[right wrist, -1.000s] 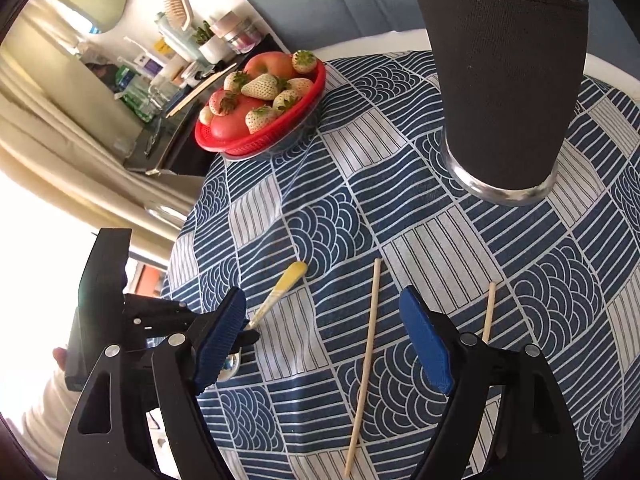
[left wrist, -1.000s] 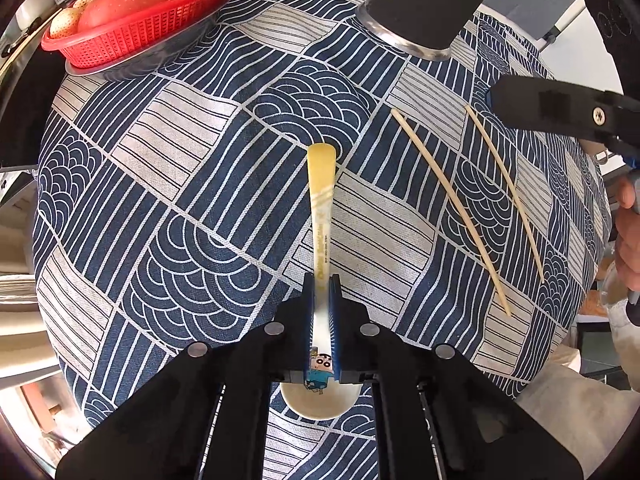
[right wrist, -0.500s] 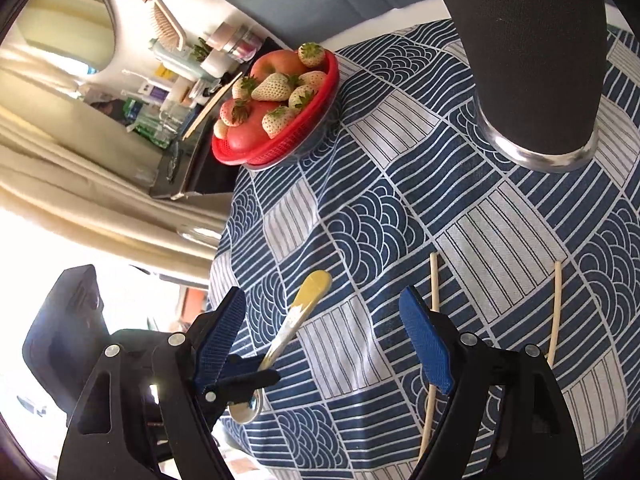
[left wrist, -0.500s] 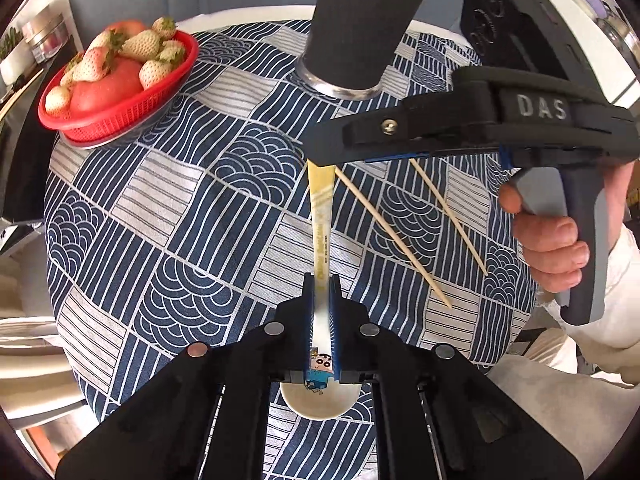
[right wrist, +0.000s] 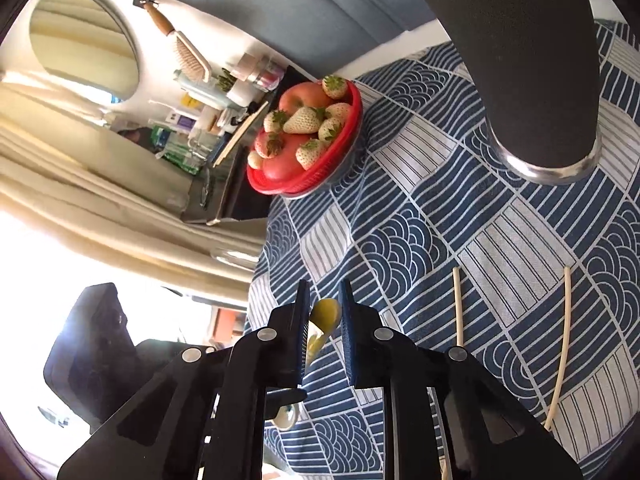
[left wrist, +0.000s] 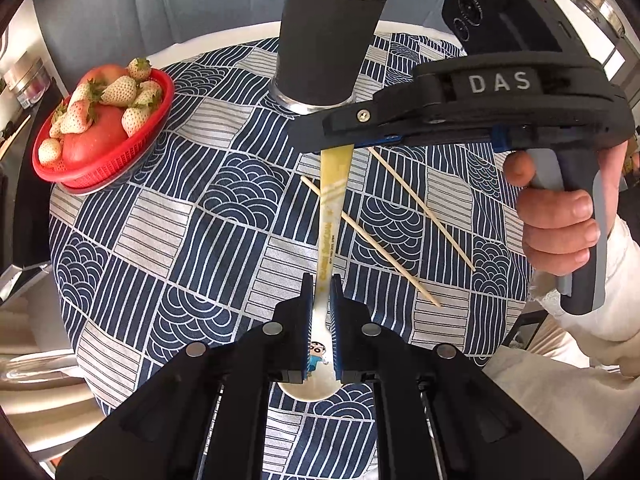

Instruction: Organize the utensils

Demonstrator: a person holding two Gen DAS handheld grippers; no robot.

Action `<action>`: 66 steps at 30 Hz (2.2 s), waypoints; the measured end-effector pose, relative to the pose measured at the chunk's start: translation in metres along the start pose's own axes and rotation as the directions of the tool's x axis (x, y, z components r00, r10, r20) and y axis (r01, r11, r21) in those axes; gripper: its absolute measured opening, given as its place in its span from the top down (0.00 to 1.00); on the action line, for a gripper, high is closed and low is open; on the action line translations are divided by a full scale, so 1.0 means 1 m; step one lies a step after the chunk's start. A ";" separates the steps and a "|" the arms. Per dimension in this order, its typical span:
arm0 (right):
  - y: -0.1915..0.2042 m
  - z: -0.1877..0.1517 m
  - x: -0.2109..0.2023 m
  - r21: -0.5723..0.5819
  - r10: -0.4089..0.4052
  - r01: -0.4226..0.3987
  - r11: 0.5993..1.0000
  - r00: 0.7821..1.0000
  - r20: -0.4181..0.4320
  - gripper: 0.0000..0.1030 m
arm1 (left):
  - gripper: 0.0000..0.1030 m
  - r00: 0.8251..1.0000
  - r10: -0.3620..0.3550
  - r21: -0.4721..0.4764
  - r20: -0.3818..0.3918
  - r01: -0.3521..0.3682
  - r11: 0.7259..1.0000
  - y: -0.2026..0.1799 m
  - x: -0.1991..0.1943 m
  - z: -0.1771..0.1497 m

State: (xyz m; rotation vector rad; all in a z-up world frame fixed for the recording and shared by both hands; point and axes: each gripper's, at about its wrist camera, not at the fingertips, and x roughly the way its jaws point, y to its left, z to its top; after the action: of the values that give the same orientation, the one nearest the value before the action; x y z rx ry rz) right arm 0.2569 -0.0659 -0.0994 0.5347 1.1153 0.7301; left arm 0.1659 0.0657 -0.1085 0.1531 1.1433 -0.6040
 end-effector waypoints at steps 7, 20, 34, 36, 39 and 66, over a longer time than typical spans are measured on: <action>0.023 0.015 -0.042 -0.071 0.026 -0.019 0.997 0.995 0.098 0.89 | 0.89 0.999 0.016 0.045 0.050 -0.019 0.999 -0.003 -0.014 0.030; 0.048 0.064 -0.118 -0.191 -0.013 0.063 0.979 0.967 0.253 0.92 | 0.89 0.988 0.050 0.118 0.144 -0.067 0.991 -0.030 -0.042 0.114; 0.043 0.118 -0.188 -0.231 -0.043 0.136 0.963 0.928 0.369 0.92 | 0.93 0.979 -0.002 0.166 0.206 -0.033 0.986 -0.058 -0.047 0.197; 0.040 0.125 -0.194 -0.246 -0.032 0.131 0.960 0.929 0.369 0.92 | 0.93 0.974 0.005 0.175 0.225 -0.045 0.984 -0.062 -0.047 0.206; 0.035 0.136 -0.198 -0.260 -0.025 0.123 0.958 0.936 0.352 0.92 | 0.93 0.971 0.002 0.151 0.240 -0.039 0.988 -0.063 -0.050 0.217; -0.004 0.179 -0.192 -0.377 0.066 0.034 0.926 0.966 0.249 0.96 | 0.93 0.963 0.103 0.087 0.248 -0.128 0.988 -0.057 -0.009 0.267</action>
State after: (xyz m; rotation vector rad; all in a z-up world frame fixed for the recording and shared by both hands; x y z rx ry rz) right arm 0.3766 -0.2181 0.0777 0.2973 0.7026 0.8413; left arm 0.3491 -0.0888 0.0229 0.2254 0.8602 -0.5607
